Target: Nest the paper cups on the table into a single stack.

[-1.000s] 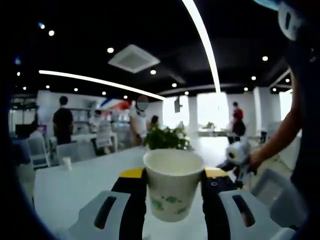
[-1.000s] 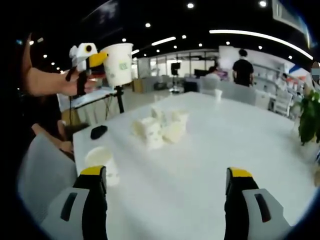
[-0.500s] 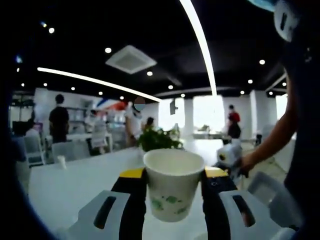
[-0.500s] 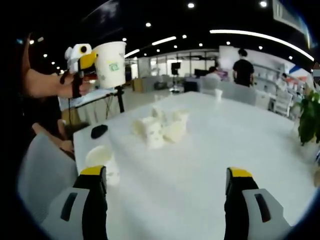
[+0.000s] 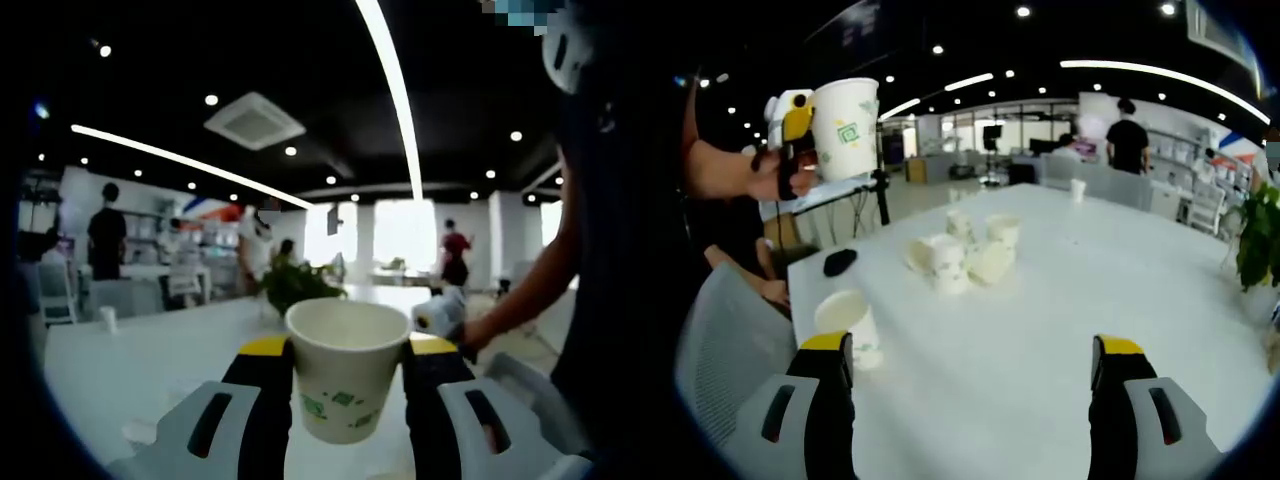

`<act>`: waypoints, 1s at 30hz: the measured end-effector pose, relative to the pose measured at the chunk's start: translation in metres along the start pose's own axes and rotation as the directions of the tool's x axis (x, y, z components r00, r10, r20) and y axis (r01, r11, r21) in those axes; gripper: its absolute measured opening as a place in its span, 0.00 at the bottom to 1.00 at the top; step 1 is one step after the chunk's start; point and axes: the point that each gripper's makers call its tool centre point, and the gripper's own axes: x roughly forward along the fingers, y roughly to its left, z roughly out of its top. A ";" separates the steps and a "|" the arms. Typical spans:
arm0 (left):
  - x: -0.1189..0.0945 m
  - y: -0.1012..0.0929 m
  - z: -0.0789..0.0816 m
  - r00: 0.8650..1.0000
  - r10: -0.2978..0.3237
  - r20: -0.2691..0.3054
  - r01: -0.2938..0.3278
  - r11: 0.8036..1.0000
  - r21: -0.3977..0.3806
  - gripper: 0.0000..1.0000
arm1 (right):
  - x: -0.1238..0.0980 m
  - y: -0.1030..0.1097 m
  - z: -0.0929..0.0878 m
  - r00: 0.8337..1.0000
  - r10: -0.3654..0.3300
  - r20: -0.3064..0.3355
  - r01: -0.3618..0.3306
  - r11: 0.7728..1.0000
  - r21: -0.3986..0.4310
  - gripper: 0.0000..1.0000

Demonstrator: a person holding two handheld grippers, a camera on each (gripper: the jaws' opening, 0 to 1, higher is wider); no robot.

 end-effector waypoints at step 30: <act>0.000 -0.026 -0.003 0.997 -0.073 0.031 0.074 0.997 -0.029 0.41 | -0.001 0.007 -0.006 1.000 0.004 -0.005 -0.004 1.000 0.012 0.98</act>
